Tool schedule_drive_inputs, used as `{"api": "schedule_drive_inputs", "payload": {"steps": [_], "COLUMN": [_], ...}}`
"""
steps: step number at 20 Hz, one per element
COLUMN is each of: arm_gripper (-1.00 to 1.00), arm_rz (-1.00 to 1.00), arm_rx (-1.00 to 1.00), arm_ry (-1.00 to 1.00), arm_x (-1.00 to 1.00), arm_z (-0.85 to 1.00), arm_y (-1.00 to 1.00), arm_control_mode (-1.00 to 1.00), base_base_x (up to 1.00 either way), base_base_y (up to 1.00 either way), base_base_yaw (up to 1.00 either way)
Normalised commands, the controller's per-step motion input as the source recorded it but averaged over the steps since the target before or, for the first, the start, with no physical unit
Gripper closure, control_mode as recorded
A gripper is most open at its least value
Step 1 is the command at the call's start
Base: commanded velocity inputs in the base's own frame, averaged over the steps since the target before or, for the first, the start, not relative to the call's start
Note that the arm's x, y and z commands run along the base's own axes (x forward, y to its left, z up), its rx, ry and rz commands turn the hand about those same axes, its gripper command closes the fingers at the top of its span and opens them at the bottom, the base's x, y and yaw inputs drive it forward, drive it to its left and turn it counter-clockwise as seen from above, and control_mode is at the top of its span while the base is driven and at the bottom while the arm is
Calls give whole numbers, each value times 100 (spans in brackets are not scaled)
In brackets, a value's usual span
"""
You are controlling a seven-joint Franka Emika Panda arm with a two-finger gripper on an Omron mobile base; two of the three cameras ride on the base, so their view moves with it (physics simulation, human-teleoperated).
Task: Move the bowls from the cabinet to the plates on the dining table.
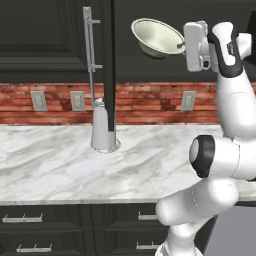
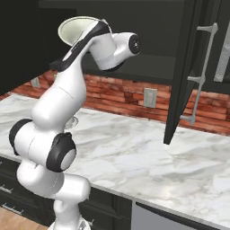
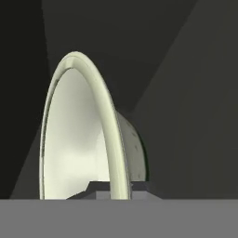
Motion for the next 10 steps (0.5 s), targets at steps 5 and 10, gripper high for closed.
{"api": "schedule_drive_inputs", "payload": {"steps": [5,10], "arm_gripper": [100,100], "arm_rz": [0,0], "arm_rx": [-9,-17], "arm_ry": [1,0], "arm_x": [-60,-60], "arm_z": [-13,-31], "arm_y": [0,1], "arm_control_mode": [-100,-100], "base_base_x": [0,0], "base_base_y": [0,0], "base_base_yaw": [0,0]}}
